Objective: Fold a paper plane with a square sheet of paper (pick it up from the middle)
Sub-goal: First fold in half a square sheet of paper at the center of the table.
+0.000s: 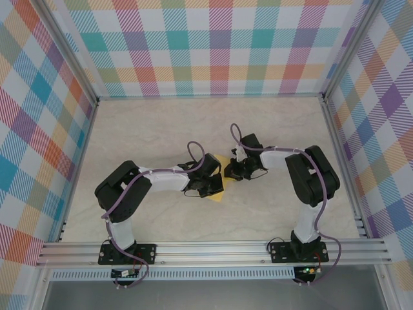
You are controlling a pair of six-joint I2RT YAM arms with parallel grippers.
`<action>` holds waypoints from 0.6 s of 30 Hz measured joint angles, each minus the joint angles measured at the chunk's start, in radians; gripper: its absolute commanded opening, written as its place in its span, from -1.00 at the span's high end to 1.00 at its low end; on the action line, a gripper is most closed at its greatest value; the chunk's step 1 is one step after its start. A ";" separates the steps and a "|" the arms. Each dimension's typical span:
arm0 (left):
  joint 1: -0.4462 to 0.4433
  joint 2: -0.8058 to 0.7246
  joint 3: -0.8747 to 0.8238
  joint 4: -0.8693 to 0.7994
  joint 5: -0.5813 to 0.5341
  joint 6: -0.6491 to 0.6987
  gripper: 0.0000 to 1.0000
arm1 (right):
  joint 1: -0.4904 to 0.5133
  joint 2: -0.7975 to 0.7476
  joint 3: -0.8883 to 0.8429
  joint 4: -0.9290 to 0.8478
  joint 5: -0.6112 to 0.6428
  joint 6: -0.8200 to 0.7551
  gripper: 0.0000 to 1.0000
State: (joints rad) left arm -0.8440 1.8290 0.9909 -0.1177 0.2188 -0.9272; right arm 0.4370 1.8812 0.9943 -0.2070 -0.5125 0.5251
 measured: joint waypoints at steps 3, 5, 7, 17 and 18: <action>0.000 -0.001 -0.007 0.009 0.000 0.000 0.93 | -0.023 0.017 0.025 -0.005 0.002 -0.008 0.85; 0.000 -0.002 -0.010 0.015 0.000 0.000 0.93 | -0.037 0.026 0.036 -0.006 0.004 -0.010 0.84; 0.000 -0.005 -0.013 0.019 0.000 0.000 0.93 | -0.057 0.037 0.048 -0.005 0.000 -0.010 0.84; 0.000 -0.007 -0.026 0.047 -0.001 0.000 0.93 | -0.117 0.090 0.127 -0.043 -0.005 -0.008 0.83; 0.000 -0.007 -0.026 0.049 -0.001 0.000 0.93 | -0.117 0.093 0.137 -0.050 -0.002 -0.006 0.83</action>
State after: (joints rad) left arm -0.8440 1.8221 0.9646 -0.0685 0.2180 -0.9272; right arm 0.3199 1.9743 1.1309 -0.2573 -0.5144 0.5186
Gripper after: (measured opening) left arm 0.054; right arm 0.090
